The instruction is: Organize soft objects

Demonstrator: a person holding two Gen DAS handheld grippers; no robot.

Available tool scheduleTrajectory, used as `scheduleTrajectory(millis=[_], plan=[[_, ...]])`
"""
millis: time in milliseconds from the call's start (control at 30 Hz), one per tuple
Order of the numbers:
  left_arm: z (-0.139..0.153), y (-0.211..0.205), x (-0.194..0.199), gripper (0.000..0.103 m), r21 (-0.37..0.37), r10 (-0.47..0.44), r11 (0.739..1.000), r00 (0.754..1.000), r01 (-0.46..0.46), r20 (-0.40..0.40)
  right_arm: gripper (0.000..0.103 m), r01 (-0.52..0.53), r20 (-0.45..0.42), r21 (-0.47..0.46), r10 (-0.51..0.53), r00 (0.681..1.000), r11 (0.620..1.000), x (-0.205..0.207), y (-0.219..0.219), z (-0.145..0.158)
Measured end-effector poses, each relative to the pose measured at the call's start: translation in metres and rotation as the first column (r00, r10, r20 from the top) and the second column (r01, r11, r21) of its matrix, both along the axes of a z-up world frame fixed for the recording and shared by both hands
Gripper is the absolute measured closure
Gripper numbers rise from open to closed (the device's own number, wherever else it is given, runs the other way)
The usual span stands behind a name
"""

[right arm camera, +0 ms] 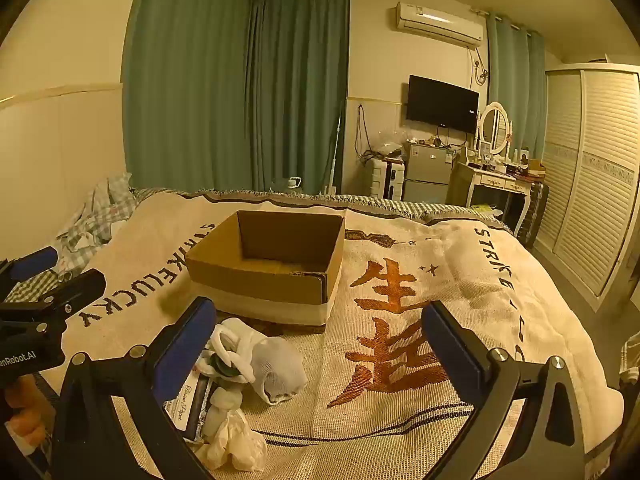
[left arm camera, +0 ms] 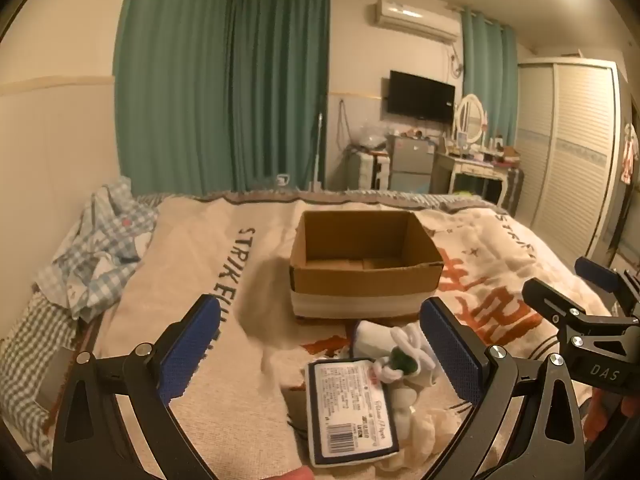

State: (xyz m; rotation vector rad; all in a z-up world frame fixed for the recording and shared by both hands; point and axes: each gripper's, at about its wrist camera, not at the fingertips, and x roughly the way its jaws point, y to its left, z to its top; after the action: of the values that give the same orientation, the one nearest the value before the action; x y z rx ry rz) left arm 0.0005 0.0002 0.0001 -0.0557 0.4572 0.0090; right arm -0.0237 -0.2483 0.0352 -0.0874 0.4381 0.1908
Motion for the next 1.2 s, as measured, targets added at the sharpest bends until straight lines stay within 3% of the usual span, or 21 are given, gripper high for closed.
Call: scheduleTrajectory(millis=[1200], plan=[[0.004, 0.0, -0.001, 0.001, 0.023, -0.002, 1.0, 1.0, 0.002, 0.004, 0.0, 0.004, -0.01, 0.002, -0.004, 1.0, 1.0, 0.0, -0.002, -0.001]])
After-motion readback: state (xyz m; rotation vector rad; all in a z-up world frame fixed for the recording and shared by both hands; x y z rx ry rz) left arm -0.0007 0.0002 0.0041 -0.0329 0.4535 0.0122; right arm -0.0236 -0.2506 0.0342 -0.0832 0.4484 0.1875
